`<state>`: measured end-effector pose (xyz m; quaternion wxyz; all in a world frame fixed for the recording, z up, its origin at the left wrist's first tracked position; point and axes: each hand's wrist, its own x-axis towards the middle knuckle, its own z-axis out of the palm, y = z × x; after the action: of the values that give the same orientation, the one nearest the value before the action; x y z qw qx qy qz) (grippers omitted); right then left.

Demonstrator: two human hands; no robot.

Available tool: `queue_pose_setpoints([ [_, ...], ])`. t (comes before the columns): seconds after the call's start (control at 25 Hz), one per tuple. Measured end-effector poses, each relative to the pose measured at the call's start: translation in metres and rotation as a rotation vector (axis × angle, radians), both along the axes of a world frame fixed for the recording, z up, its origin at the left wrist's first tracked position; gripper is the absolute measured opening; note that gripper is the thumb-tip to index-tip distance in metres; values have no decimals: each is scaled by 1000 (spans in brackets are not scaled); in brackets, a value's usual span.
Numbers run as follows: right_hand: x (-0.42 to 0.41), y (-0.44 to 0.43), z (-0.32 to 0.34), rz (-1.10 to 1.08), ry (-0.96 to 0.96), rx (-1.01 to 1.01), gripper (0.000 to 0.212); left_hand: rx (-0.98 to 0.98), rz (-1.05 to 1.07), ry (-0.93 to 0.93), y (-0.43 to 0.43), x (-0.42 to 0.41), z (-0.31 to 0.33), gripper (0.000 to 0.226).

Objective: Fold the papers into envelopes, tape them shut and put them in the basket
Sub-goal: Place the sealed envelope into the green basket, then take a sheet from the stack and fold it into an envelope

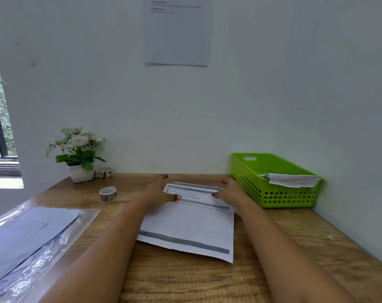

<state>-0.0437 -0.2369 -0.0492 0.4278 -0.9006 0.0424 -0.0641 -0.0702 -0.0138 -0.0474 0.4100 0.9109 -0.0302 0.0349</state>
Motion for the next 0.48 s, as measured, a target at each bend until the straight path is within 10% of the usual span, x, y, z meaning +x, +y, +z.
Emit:
queue_pose_setpoints([
  [0.24, -3, -3, 4, 21, -107, 409, 66, -475, 172, -113, 18, 5, -3, 61],
  [0.48, -7, -3, 22, 115, -299, 407, 52, -846, 144, -179, 18, 2, 7, 46],
])
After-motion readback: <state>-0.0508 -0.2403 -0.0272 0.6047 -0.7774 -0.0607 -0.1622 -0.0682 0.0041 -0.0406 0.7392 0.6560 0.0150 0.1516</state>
